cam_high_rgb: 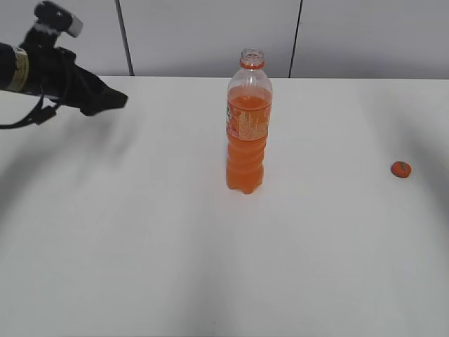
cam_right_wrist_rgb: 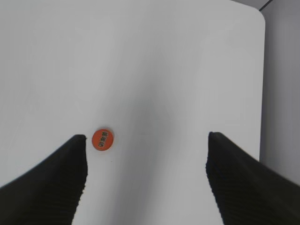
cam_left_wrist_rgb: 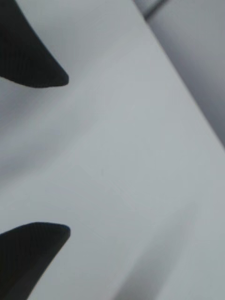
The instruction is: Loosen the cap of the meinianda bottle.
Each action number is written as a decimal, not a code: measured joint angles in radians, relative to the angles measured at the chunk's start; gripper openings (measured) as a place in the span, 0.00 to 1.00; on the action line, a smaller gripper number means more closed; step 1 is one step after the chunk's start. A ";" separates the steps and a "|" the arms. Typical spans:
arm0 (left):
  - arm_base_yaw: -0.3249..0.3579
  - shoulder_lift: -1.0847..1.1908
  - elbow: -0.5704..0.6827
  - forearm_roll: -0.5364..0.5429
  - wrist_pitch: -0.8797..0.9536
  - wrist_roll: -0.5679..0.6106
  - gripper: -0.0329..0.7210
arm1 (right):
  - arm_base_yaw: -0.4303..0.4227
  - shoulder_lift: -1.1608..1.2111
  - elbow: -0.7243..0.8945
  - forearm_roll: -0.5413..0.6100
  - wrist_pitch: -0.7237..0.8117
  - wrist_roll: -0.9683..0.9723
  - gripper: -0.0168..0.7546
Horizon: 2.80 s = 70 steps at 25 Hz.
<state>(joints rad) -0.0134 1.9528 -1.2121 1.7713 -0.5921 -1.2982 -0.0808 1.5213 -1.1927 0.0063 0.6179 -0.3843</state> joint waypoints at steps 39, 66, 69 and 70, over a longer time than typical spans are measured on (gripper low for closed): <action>0.001 -0.436 -0.086 -1.671 1.806 1.314 0.72 | 0.000 -0.031 -0.116 0.002 0.592 0.166 0.79; 0.001 -1.129 0.505 -1.693 1.647 1.317 0.70 | 0.000 -0.794 0.630 0.008 0.351 0.165 0.78; 0.001 -1.229 0.530 -1.699 1.639 1.317 0.70 | 0.000 -0.924 0.703 0.008 0.328 0.165 0.78; 0.001 -1.245 0.539 -1.699 1.636 1.317 0.70 | 0.000 -0.956 0.716 0.008 0.331 0.165 0.78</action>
<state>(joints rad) -0.0126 0.7073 -0.6734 0.0727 1.0443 0.0193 -0.0808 0.5652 -0.4764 0.0143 0.9485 -0.2189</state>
